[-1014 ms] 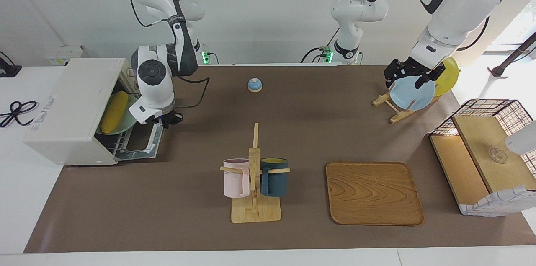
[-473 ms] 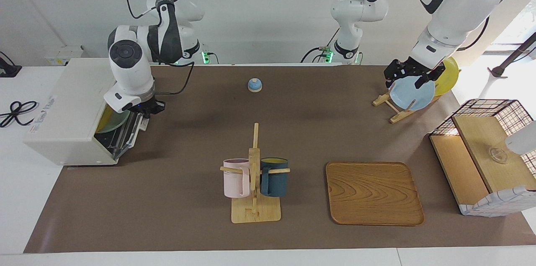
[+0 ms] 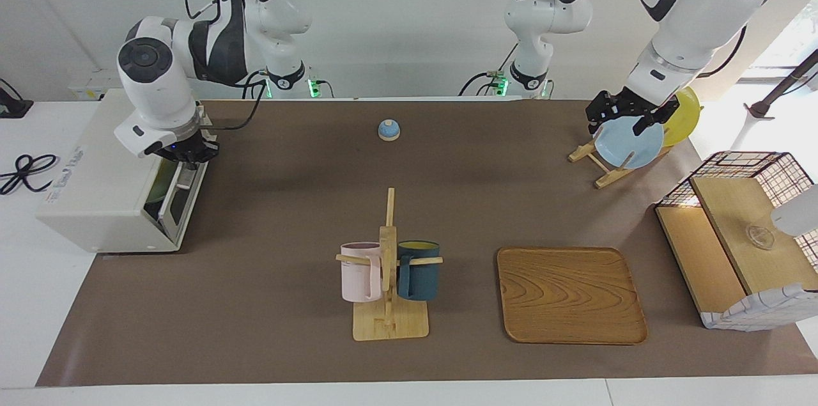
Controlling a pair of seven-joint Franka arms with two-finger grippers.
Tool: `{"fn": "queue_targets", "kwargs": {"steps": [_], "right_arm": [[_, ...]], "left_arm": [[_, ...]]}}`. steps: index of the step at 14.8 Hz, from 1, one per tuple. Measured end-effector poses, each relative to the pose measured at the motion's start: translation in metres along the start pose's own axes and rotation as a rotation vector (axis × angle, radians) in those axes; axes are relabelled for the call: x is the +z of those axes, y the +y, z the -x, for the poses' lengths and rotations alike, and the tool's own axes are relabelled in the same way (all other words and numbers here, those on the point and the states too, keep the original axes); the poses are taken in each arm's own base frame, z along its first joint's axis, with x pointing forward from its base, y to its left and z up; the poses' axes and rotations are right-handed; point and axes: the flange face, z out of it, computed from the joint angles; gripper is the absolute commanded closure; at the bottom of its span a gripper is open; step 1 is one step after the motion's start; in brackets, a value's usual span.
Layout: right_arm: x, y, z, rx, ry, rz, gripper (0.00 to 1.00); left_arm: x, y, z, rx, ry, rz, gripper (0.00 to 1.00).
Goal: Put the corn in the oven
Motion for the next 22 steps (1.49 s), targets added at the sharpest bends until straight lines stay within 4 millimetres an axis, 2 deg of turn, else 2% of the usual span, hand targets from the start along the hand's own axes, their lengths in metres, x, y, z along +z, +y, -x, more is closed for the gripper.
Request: {"fn": "queue_targets", "kwargs": {"steps": [2, 6, 10, 13, 15, 16, 17, 18, 19, 22], "right_arm": [[0.000, 0.007, 0.001, -0.001, 0.001, 0.005, 1.00], [-0.003, 0.011, 0.003, -0.025, -0.002, 0.012, 0.91], [-0.007, 0.021, 0.008, -0.049, -0.033, 0.005, 0.90], [-0.030, 0.022, 0.011, -0.034, -0.046, -0.039, 0.84], [-0.055, 0.017, 0.012, -0.029, -0.032, -0.084, 0.83], [-0.069, 0.011, 0.012, -0.034, -0.022, -0.109, 0.79], [-0.083, 0.003, 0.012, -0.044, -0.013, -0.134, 0.58], [-0.096, -0.007, 0.012, -0.060, -0.007, -0.154, 0.07], [-0.108, -0.018, 0.012, -0.076, 0.001, -0.172, 0.00], [-0.125, -0.037, 0.008, -0.076, 0.022, -0.193, 0.00]], "left_arm": [[0.000, 0.000, 0.000, 0.000, 0.000, 0.000, 0.00], [0.000, 0.000, 0.000, 0.000, 0.000, 0.000, 0.00], [0.000, 0.000, 0.000, 0.000, 0.000, 0.000, 0.00], [0.000, 0.000, 0.000, 0.000, 0.000, 0.000, 0.00], [0.000, 0.000, 0.000, 0.000, 0.000, 0.000, 0.00], [0.000, 0.000, 0.000, 0.000, 0.000, 0.000, 0.00], [0.000, 0.000, 0.000, 0.000, 0.000, 0.000, 0.00], [0.000, 0.000, 0.000, 0.000, 0.000, 0.000, 0.00], [0.000, 0.000, 0.000, 0.000, 0.000, 0.000, 0.00], [0.000, 0.000, 0.000, 0.000, 0.000, 0.000, 0.00]]}}
